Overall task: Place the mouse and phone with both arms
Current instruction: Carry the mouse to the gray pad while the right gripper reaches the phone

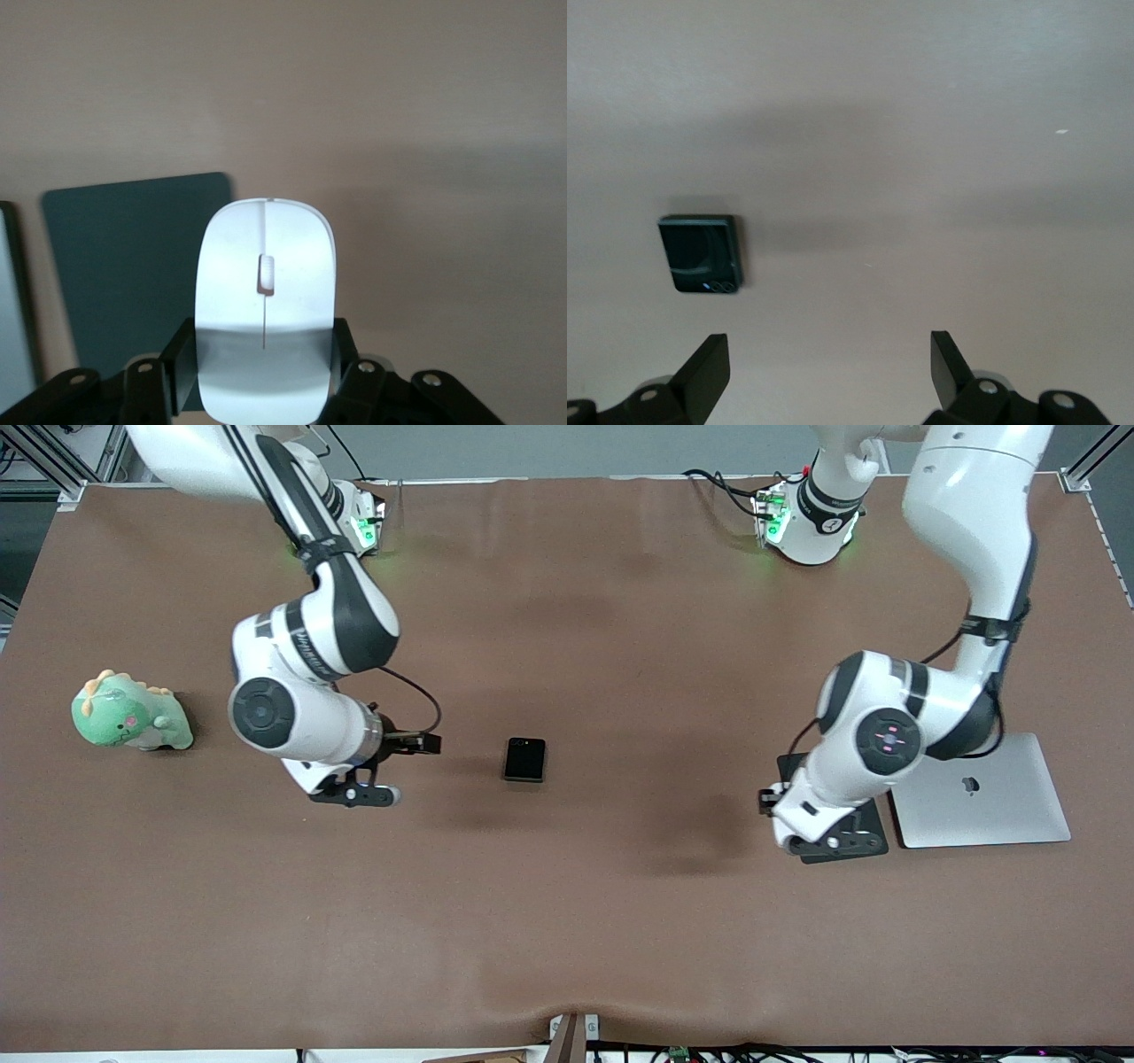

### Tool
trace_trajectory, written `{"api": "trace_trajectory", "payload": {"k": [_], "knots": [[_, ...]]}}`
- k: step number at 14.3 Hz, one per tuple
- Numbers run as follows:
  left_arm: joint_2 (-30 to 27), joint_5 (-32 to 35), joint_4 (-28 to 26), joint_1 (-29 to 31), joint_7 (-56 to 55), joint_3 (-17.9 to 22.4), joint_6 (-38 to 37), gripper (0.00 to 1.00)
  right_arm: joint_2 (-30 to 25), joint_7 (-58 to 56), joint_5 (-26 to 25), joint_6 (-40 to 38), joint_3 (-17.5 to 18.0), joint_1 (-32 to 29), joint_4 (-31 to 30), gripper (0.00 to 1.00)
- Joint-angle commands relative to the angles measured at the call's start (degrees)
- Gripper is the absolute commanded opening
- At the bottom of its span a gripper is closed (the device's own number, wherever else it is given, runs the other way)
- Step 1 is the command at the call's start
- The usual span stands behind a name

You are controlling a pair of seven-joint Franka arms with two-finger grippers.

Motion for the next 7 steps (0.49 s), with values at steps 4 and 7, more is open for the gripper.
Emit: {"api": "trace_trajectory", "payload": {"k": [4, 7], "knots": [[-0.01, 1.16, -5.34, 7.87, 6.23, -0.89, 4.77, 0.44, 6.17, 6.95, 0.52, 9.52, -0.29, 6.52, 0.72, 1.0], [1.57, 1.08, -8.6, 9.64, 7.46, -0.8, 11.19, 0.44, 9.08, 7.56, 0.61, 12.08, -0.21, 8.37, 0.72, 1.0]]}}
